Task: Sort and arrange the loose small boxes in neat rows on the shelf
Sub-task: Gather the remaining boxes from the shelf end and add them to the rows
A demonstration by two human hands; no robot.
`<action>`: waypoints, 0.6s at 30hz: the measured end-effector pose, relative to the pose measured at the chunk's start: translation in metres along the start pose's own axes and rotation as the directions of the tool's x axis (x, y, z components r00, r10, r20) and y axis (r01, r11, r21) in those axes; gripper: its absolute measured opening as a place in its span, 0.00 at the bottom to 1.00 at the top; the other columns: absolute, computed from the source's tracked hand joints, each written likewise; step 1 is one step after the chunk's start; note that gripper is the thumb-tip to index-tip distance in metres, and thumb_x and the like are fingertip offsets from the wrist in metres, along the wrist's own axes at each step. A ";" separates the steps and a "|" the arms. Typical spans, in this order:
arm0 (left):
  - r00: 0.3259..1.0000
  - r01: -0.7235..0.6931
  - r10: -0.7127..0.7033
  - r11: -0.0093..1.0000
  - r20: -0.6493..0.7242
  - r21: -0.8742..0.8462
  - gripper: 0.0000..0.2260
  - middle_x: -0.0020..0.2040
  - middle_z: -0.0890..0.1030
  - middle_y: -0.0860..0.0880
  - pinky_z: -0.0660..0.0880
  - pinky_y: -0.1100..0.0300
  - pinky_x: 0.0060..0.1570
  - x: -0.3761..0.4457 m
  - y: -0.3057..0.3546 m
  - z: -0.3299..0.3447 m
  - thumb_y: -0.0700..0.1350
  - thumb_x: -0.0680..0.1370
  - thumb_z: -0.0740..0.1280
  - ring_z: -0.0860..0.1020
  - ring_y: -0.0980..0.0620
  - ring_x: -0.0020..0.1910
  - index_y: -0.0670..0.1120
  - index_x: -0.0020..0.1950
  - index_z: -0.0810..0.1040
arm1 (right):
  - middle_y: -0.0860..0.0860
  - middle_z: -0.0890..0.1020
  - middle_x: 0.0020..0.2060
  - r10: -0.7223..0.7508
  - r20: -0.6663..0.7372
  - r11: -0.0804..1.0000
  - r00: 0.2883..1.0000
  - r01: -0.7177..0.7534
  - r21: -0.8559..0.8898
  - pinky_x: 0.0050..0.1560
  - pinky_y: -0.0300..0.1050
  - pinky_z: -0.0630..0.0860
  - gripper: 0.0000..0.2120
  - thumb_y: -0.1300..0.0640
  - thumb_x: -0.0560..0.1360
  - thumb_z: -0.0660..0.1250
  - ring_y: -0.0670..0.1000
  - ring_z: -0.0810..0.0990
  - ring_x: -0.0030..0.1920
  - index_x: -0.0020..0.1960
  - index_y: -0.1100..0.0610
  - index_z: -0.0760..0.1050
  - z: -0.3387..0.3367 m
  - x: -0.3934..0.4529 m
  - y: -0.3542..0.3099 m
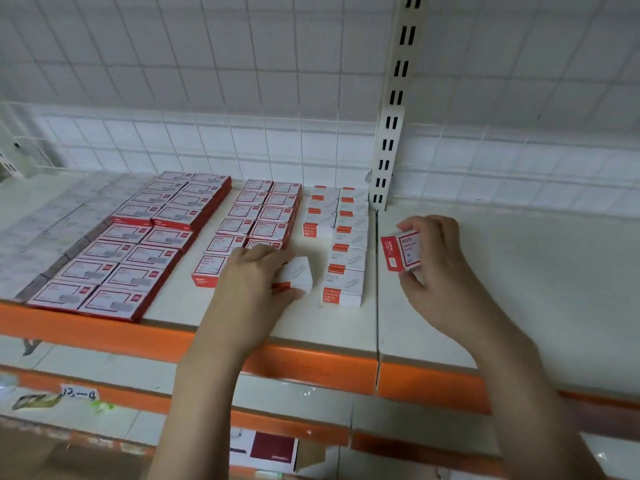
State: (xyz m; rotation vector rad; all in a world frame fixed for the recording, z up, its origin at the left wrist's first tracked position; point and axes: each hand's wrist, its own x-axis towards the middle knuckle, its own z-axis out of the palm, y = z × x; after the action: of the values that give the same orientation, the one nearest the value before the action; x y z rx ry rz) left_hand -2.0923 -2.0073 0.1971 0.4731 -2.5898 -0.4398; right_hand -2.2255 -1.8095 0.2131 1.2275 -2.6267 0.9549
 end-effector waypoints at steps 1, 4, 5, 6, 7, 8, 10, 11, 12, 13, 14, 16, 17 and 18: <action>1.000 -0.022 0.022 1.000 -0.005 -0.015 0.23 0.53 0.80 0.45 0.66 0.56 0.50 0.004 -0.005 0.000 0.42 0.65 0.77 0.73 0.41 0.50 0.44 0.59 0.79 | 0.51 0.60 0.63 0.019 -0.021 1.000 1.000 -0.019 -0.004 0.48 0.36 0.72 0.26 0.64 0.73 0.66 0.49 0.72 0.52 0.68 0.55 0.61 0.003 0.002 -0.004; 0.993 -0.114 0.115 0.990 0.014 -0.083 0.22 0.52 0.80 0.44 0.69 0.54 0.50 0.016 -0.020 -0.004 0.41 0.64 0.77 0.75 0.40 0.49 0.43 0.57 0.80 | 0.49 0.64 0.58 0.079 -0.064 0.997 0.995 -0.080 -0.005 0.49 0.39 0.72 0.23 0.57 0.73 0.68 0.45 0.71 0.52 0.65 0.54 0.65 0.013 0.009 -0.017; 0.988 -0.147 0.150 0.983 0.023 -0.110 0.21 0.51 0.80 0.44 0.70 0.53 0.50 0.019 -0.025 -0.006 0.41 0.65 0.77 0.75 0.41 0.49 0.43 0.57 0.79 | 0.47 0.65 0.56 0.097 -0.082 0.995 0.992 -0.099 -0.024 0.49 0.39 0.71 0.22 0.55 0.73 0.70 0.43 0.70 0.50 0.64 0.54 0.67 0.016 0.011 -0.022; 0.983 -0.178 0.183 0.975 0.024 -0.133 0.21 0.51 0.80 0.44 0.71 0.52 0.49 0.022 -0.031 -0.010 0.41 0.65 0.77 0.76 0.41 0.49 0.43 0.57 0.79 | 0.46 0.66 0.55 0.110 -0.105 0.992 0.988 -0.116 -0.051 0.48 0.39 0.69 0.21 0.54 0.72 0.70 0.42 0.69 0.49 0.62 0.53 0.68 0.019 0.013 -0.028; 0.977 -0.207 0.212 0.967 0.021 -0.148 0.21 0.51 0.79 0.44 0.72 0.52 0.49 0.026 -0.037 -0.013 0.42 0.65 0.77 0.76 0.41 0.49 0.42 0.56 0.79 | 0.46 0.67 0.55 0.124 -0.128 0.988 0.984 -0.134 -0.076 0.47 0.40 0.69 0.21 0.53 0.71 0.71 0.41 0.69 0.48 0.61 0.53 0.69 0.023 0.015 -0.034; 0.971 -0.232 0.237 0.960 0.016 -0.158 0.21 0.51 0.79 0.44 0.72 0.51 0.49 0.030 -0.043 -0.017 0.43 0.65 0.76 0.76 0.41 0.49 0.42 0.56 0.79 | 0.46 0.69 0.55 0.138 -0.150 0.983 0.979 -0.153 -0.096 0.47 0.41 0.69 0.21 0.53 0.71 0.71 0.42 0.70 0.48 0.61 0.52 0.70 0.026 0.016 -0.041; 0.963 -0.263 0.269 0.949 0.013 -0.176 0.21 0.50 0.78 0.44 0.73 0.50 0.50 0.039 -0.051 -0.022 0.45 0.65 0.75 0.75 0.41 0.49 0.42 0.56 0.79 | 0.47 0.73 0.54 0.163 -0.190 0.976 0.968 -0.187 -0.114 0.47 0.43 0.69 0.21 0.52 0.70 0.71 0.45 0.73 0.50 0.61 0.51 0.71 0.032 0.016 -0.055; 0.959 -0.275 0.282 0.944 0.014 -0.184 0.21 0.50 0.78 0.44 0.73 0.50 0.50 0.045 -0.053 -0.023 0.46 0.64 0.74 0.75 0.41 0.49 0.42 0.56 0.80 | 0.47 0.75 0.54 0.175 -0.204 0.973 0.963 -0.201 -0.112 0.47 0.43 0.69 0.21 0.53 0.70 0.71 0.47 0.74 0.51 0.61 0.51 0.71 0.035 0.015 -0.061; 0.953 -0.294 0.302 0.938 0.015 -0.185 0.21 0.49 0.78 0.44 0.73 0.49 0.49 0.051 -0.053 -0.023 0.47 0.64 0.72 0.75 0.40 0.48 0.42 0.56 0.80 | 0.48 0.76 0.53 0.185 -0.213 0.970 0.959 -0.213 -0.114 0.48 0.43 0.69 0.21 0.54 0.70 0.72 0.49 0.75 0.52 0.62 0.52 0.72 0.037 0.014 -0.066; 0.945 -0.318 0.326 0.932 0.018 -0.173 0.21 0.49 0.78 0.44 0.72 0.50 0.49 0.058 -0.052 -0.022 0.49 0.64 0.71 0.76 0.40 0.48 0.43 0.55 0.80 | 0.49 0.76 0.53 0.194 -0.220 0.966 0.956 -0.225 -0.126 0.48 0.44 0.70 0.22 0.54 0.70 0.72 0.51 0.75 0.53 0.62 0.52 0.72 0.039 0.012 -0.070; 0.937 -0.338 0.346 0.930 0.035 -0.145 0.21 0.50 0.78 0.44 0.71 0.50 0.50 0.064 -0.050 -0.020 0.49 0.66 0.72 0.75 0.41 0.49 0.43 0.56 0.80 | 0.50 0.77 0.53 0.201 -0.226 0.961 0.953 -0.236 -0.144 0.49 0.45 0.70 0.22 0.55 0.69 0.72 0.53 0.75 0.53 0.62 0.53 0.72 0.040 0.010 -0.074; 0.930 -0.346 0.352 0.935 0.108 -0.074 0.20 0.56 0.76 0.47 0.67 0.51 0.55 0.075 -0.043 -0.015 0.50 0.70 0.71 0.73 0.43 0.56 0.46 0.60 0.77 | 0.50 0.78 0.53 0.215 -0.236 0.951 0.948 -0.258 -0.171 0.50 0.45 0.70 0.23 0.56 0.68 0.73 0.54 0.75 0.52 0.62 0.53 0.73 0.039 0.007 -0.080; 0.927 -0.345 0.348 0.937 0.140 -0.046 0.20 0.59 0.74 0.49 0.64 0.52 0.57 0.081 -0.040 -0.011 0.51 0.72 0.70 0.71 0.45 0.59 0.48 0.62 0.75 | 0.50 0.78 0.53 0.220 -0.242 0.947 0.945 -0.266 -0.180 0.50 0.44 0.69 0.23 0.56 0.68 0.73 0.54 0.75 0.52 0.61 0.53 0.73 0.038 0.005 -0.082; 0.923 -0.344 0.343 0.939 0.173 -0.021 0.20 0.61 0.73 0.50 0.62 0.52 0.59 0.087 -0.038 -0.007 0.52 0.73 0.69 0.69 0.47 0.61 0.49 0.64 0.74 | 0.50 0.78 0.53 0.225 -0.250 0.943 0.942 -0.275 -0.188 0.49 0.44 0.68 0.23 0.57 0.68 0.73 0.54 0.75 0.52 0.61 0.53 0.73 0.036 0.003 -0.084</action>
State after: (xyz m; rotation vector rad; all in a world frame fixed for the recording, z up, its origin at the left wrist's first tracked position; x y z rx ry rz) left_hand -2.1514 -2.0776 0.2214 -0.0262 -2.7682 -0.3591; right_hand -2.1603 -1.8726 0.2273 0.7009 -2.6566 0.7544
